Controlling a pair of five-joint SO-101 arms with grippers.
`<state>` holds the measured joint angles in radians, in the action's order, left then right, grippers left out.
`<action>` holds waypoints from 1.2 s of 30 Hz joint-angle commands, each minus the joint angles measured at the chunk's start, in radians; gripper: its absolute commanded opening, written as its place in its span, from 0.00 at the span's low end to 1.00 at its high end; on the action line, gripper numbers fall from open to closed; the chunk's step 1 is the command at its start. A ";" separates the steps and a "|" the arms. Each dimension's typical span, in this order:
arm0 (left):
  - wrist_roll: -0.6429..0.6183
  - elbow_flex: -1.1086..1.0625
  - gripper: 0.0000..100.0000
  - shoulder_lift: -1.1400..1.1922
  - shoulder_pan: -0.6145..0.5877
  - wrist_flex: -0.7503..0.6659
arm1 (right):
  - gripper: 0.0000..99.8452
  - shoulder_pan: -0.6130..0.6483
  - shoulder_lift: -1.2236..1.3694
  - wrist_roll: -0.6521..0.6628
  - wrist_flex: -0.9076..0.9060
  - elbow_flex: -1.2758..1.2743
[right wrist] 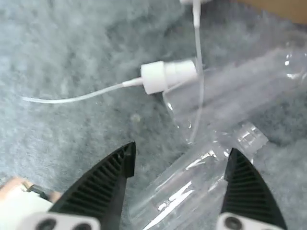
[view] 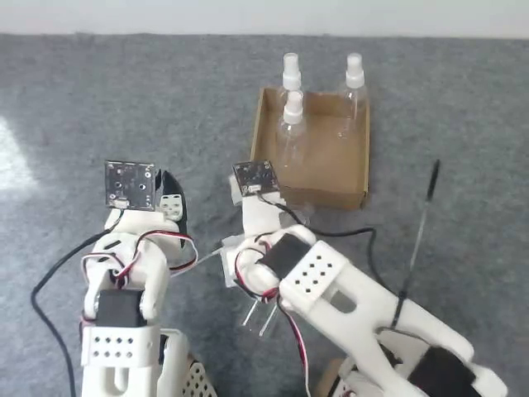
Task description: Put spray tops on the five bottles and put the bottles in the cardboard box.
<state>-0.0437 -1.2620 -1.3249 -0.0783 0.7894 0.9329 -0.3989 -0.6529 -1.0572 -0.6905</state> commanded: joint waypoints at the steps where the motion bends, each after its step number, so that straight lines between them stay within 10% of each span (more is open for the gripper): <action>1: -0.017 0.008 0.01 -0.014 -0.003 -0.029 | 0.25 0.015 0.010 -0.014 -0.005 0.006; 10: -0.017 0.004 0.01 -0.011 -0.003 -0.057 | 0.01 0.010 0.025 -0.002 -0.053 0.006; 23: -0.017 -0.004 0.01 -0.014 -0.003 -0.057 | 0.01 -0.051 -0.050 0.072 -0.252 0.074; 36: -0.017 -0.004 0.01 -0.014 -0.003 -0.055 | 0.01 -0.130 -0.064 0.095 -0.012 -0.198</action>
<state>-0.0437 -1.2774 -1.3249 -0.0767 0.7587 0.8684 -0.4588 -0.5792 -1.0664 -0.8577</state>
